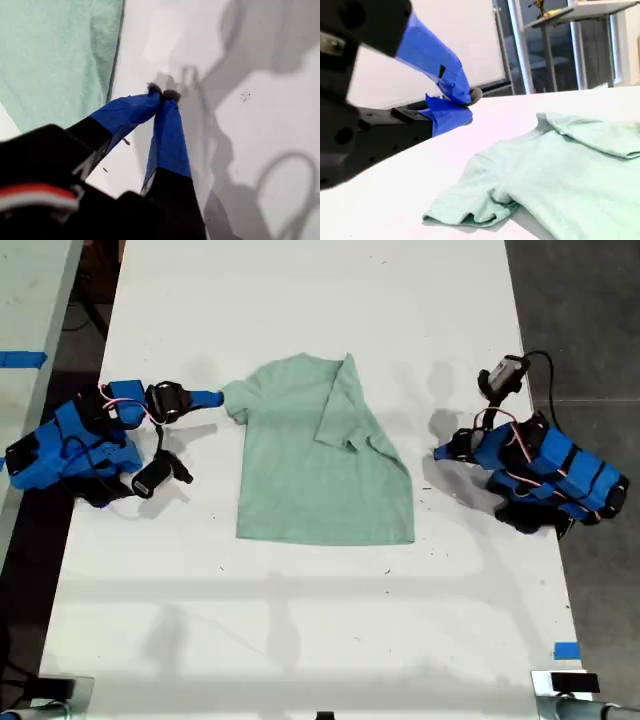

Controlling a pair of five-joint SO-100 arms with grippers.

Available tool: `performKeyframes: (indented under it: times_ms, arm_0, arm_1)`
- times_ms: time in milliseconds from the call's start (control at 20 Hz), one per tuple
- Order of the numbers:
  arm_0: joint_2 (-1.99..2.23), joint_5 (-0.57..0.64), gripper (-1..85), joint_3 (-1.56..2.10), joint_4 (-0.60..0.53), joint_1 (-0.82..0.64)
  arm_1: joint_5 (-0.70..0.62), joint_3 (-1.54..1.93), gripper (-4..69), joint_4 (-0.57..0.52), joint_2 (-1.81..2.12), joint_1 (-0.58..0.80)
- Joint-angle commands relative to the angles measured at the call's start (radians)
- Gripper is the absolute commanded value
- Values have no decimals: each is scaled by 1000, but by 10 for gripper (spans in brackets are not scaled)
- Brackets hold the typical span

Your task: Fold t shirt

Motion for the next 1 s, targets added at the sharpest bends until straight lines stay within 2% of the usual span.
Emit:
performKeyframes:
  times_ms: [0, 50, 150, 250, 300, 350, 400, 550, 850, 950]
  arm_0:
    - [-6, 34, -3, -23, 9, -55]
    - [-81, 51, -3, -94, 31, -103]
    - [-517, 101, -3, -339, 18, -163]
    - [-977, 166, 1, -655, 84, -245]
    - [-1126, 215, 108, -788, 118, -281]
    - [-1267, 256, 254, -922, 160, -311]
    - [-1420, 298, 278, -1052, 215, -337]
    - [-1713, 380, 268, -1287, 288, -347]
    - [-1910, 405, 250, -1341, 235, -420]
    - [-1973, 426, 209, -1359, 221, -414]
  arm_1:
    - [2, 28, 12, -15, 9, -2]
    - [2, 28, 12, -15, 9, 0]
    - [3, 28, 12, -15, 9, 2]
    - [3, 28, 12, -15, 9, 3]
    - [3, 28, 12, -14, 9, 2]
    - [5, 28, 12, -12, 9, -3]
    - [5, 28, 12, -12, 9, -5]
    - [0, 28, 12, -14, 9, 2]
    - [3, 28, 12, -14, 9, -2]
    - [3, 28, 12, -14, 9, 2]
